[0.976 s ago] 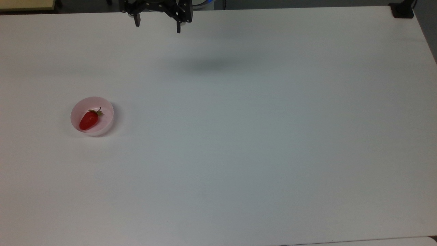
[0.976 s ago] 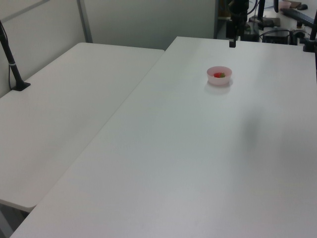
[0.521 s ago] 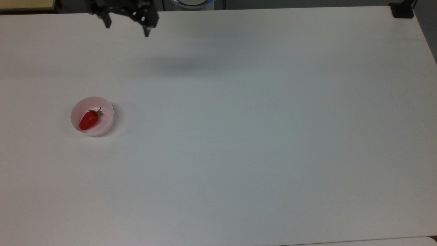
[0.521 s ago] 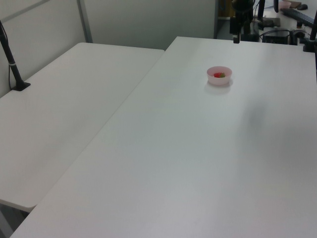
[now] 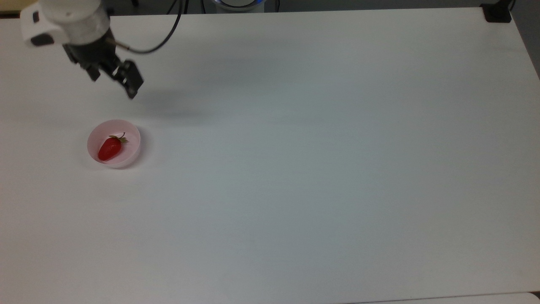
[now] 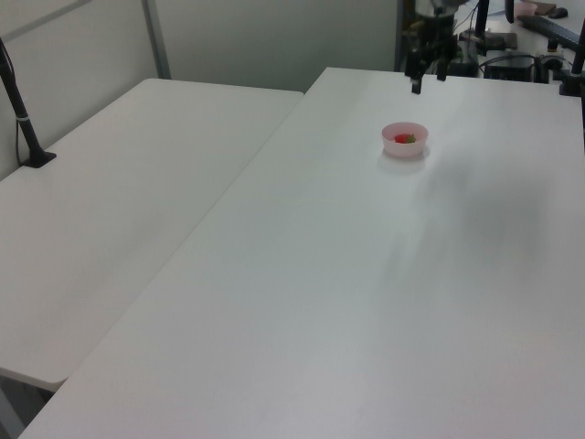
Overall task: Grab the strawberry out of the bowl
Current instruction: 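Move the gripper over the pink bowl and lower toward the strawberry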
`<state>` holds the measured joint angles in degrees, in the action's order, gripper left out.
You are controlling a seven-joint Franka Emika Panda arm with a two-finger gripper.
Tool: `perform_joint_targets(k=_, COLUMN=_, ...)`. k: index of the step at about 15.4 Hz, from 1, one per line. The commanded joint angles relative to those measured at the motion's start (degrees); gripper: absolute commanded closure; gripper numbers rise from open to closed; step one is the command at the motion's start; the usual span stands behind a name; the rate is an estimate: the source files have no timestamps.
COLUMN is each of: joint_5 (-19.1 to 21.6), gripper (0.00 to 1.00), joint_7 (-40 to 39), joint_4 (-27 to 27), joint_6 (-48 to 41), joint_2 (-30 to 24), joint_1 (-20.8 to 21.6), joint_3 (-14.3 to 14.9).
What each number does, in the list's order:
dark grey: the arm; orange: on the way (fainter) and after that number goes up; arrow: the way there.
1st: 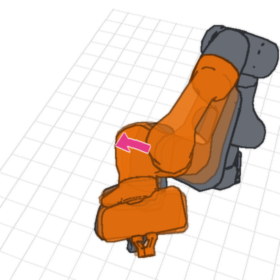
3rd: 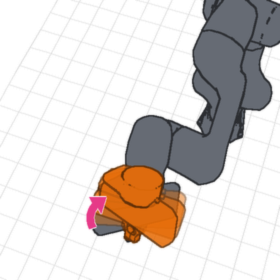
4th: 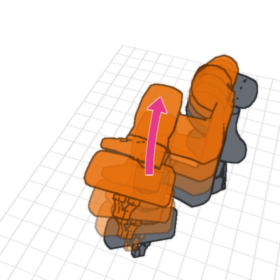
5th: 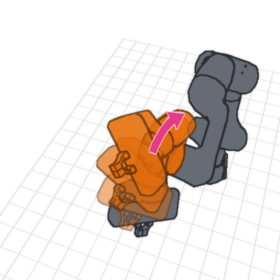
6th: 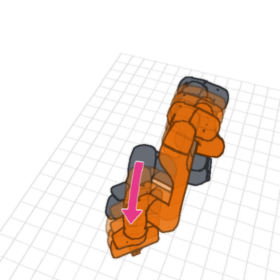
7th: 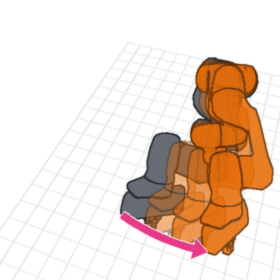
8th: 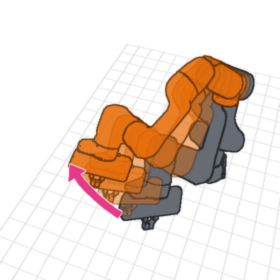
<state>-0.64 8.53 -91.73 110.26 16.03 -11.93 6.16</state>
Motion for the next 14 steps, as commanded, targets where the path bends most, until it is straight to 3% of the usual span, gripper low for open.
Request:
perform_joint_targets(k=1, joint_5=0.55, gripper=0.14, joint_7=7.37, joint_4=3.04, joint_6=3.72, joint_2=6.72, joint_1=-1.07, joint_3=-0.01)
perform_joint_targets(k=6, joint_5=0.73, gripper=0.18, joint_7=10.44, joint_4=3.31, joint_6=10.84, joint_2=11.04, joint_1=-1.86, joint_3=-0.01)
perform_joint_targets(k=14, joint_5=1.08, gripper=0.18, joint_7=12.65, joint_4=3.22, joint_6=15.06, joint_2=14.2, joint_1=-2.13, joint_3=-0.18)
